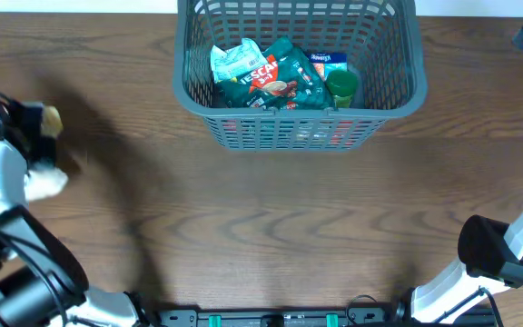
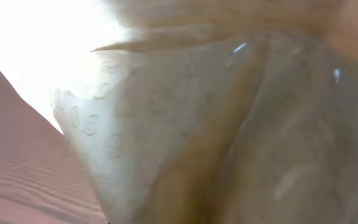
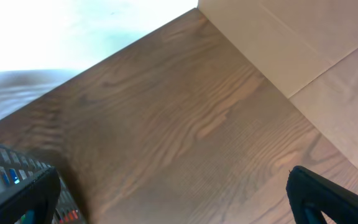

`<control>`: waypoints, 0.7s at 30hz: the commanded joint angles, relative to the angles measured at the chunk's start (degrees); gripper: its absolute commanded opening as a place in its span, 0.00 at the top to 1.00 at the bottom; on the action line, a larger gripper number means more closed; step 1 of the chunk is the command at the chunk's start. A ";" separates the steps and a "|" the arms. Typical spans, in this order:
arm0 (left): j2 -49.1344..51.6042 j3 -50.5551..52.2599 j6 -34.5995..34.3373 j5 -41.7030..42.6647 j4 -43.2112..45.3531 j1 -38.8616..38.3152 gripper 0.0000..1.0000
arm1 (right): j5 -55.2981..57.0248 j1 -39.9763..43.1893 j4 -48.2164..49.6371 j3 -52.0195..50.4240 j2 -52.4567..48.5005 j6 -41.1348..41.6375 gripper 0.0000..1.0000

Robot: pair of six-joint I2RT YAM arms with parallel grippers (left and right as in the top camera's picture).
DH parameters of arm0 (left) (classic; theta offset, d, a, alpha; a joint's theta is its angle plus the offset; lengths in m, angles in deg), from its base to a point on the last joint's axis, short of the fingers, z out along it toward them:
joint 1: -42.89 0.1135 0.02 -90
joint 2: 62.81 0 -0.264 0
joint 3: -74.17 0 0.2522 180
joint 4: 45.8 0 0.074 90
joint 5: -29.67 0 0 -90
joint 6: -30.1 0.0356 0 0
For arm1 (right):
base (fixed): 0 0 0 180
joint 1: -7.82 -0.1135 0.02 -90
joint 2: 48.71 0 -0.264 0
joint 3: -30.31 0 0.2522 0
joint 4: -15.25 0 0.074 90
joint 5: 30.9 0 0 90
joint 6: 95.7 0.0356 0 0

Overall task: Pack container
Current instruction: 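Lift the beige pouch and carry it right into the basket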

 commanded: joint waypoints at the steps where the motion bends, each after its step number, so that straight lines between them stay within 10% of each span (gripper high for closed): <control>1: -4.48 -5.40 -3.15 3.91 -1.11 -1.81 0.94 | 0.20 0.31 -0.22 -0.07 -0.15 0.74 0.01; 21: -9.64 -28.68 -9.94 25.40 -4.11 -30.71 0.94 | 0.20 0.33 -0.22 -0.07 -0.15 0.72 0.01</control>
